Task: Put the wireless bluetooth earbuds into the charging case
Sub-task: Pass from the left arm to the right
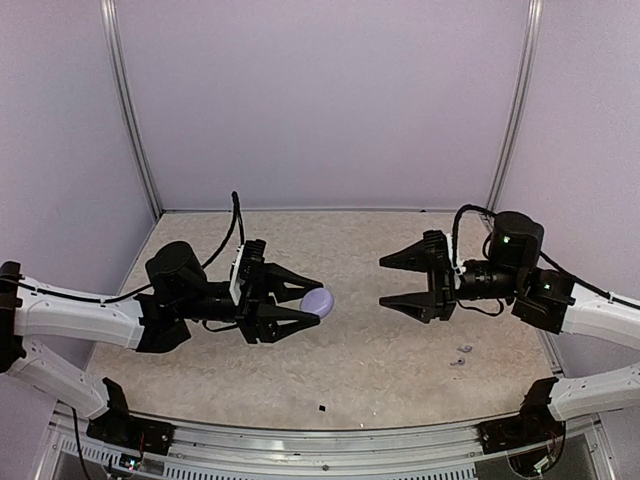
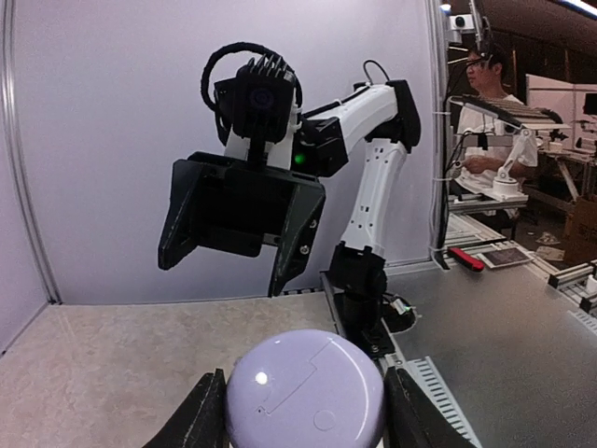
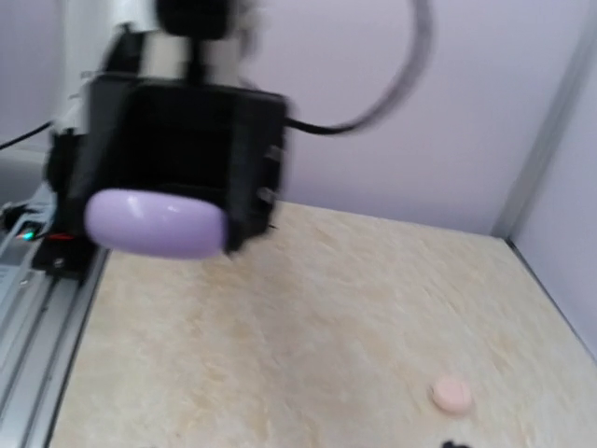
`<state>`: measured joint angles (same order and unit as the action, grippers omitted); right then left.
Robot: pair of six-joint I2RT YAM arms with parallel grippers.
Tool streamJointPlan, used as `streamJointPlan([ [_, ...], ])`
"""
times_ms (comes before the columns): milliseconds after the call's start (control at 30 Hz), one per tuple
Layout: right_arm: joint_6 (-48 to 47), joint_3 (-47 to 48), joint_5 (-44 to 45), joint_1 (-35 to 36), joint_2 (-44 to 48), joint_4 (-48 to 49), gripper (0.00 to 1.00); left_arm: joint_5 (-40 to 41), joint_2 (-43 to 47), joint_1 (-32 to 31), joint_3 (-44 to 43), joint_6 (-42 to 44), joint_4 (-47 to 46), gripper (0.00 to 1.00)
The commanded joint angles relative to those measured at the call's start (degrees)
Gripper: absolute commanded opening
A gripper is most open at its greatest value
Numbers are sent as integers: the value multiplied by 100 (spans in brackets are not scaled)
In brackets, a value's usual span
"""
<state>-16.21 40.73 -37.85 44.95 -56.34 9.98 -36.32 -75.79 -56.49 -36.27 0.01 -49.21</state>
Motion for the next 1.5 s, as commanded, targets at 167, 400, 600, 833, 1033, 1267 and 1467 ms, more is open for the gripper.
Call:
streamJointPlan([
  [167,-1789,907,1169,1467,-308,-707,62,-1962,-329,174,-502,-1748,-909,28],
  [400,-2693,1386,1862,2387,-674,-909,60,-2241,-467,184,-613,-2098,-1078,28],
  [600,-3295,1617,2480,2919,-961,-1258,54,-2401,-575,183,-670,-2286,-1173,27],
  [833,-3473,1717,2670,2999,-1079,-1366,48,-2547,-626,183,-720,-2427,-1217,27],
  [1033,-3589,1820,2735,3053,-1181,-1440,38,-2659,-755,174,-818,-2568,-1250,28],
  [1267,-3608,1875,2767,3075,-1211,-1503,18,-2599,-737,184,-773,-2496,-1261,39],
  [1467,-3142,2034,2975,3073,-1255,-1799,5,-1648,-116,316,-778,-976,703,76],
])
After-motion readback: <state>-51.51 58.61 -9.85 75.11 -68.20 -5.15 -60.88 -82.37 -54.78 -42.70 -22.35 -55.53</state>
